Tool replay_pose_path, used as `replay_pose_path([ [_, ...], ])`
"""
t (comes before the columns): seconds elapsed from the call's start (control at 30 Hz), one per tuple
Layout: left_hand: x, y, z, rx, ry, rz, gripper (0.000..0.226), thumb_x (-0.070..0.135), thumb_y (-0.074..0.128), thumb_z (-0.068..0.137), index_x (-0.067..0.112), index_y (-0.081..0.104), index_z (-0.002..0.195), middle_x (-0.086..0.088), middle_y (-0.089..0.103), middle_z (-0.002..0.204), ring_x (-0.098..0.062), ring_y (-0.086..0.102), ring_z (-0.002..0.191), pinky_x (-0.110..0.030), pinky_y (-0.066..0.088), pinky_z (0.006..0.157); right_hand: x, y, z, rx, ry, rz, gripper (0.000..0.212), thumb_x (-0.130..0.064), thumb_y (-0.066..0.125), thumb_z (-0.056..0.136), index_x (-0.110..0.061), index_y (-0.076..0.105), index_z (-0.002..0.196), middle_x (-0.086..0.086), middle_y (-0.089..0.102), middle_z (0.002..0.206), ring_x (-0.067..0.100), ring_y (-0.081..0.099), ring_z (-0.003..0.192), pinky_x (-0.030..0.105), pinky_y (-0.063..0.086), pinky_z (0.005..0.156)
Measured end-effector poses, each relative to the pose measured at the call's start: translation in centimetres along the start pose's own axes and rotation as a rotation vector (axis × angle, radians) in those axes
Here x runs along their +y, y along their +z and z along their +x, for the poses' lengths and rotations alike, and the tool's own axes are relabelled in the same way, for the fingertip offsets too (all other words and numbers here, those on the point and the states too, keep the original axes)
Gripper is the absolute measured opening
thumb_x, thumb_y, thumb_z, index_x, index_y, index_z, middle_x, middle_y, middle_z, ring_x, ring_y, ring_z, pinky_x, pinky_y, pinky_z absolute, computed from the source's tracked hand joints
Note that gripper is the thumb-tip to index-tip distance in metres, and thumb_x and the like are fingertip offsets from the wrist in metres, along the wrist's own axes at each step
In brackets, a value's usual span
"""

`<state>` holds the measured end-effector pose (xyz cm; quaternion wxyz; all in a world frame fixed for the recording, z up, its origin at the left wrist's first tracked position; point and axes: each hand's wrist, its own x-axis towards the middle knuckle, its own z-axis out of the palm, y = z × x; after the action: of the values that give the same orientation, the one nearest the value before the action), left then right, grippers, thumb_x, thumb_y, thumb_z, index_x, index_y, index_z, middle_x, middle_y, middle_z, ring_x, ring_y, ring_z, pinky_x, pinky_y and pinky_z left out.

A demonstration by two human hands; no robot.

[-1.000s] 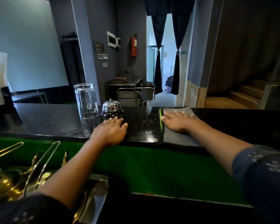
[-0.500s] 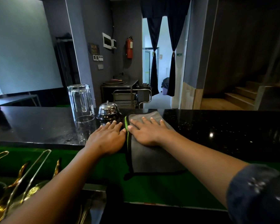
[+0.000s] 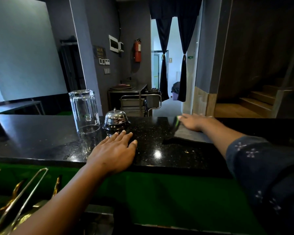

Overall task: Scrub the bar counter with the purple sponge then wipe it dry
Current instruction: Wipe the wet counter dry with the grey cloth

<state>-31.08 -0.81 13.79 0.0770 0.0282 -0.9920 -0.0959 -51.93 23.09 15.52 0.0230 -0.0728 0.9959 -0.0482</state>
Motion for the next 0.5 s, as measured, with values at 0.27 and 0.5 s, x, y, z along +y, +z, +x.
replay_pose_path([
  [0.27, 0.8, 0.0, -0.1, 0.018, -0.027, 0.003, 0.058, 0.052, 0.015, 0.094, 0.032, 0.011, 0.148, 0.008, 0.004, 0.157, -0.010, 0.002, 0.143, -0.030, 0.000, 0.113, -1.1, -0.9, -3.0, -0.003, 0.050, -0.046, 0.067, -0.066, 0.007, 0.091, -0.036, 0.011, 0.150, 0.011, 0.006, 0.159, 0.038, 0.006, 0.144, 0.064, 0.003, 0.111],
  [0.5, 0.7, -0.4, 0.0, -0.021, -0.043, 0.007, 0.056, 0.053, 0.015, 0.095, 0.034, 0.012, 0.147, 0.008, 0.005, 0.157, -0.011, 0.005, 0.143, -0.033, 0.003, 0.114, -8.2, 0.2, -9.0, 0.012, -0.202, 0.032, 0.067, -0.069, 0.012, 0.090, -0.037, 0.009, 0.149, 0.012, 0.001, 0.159, 0.038, 0.001, 0.144, 0.061, -0.005, 0.111],
])
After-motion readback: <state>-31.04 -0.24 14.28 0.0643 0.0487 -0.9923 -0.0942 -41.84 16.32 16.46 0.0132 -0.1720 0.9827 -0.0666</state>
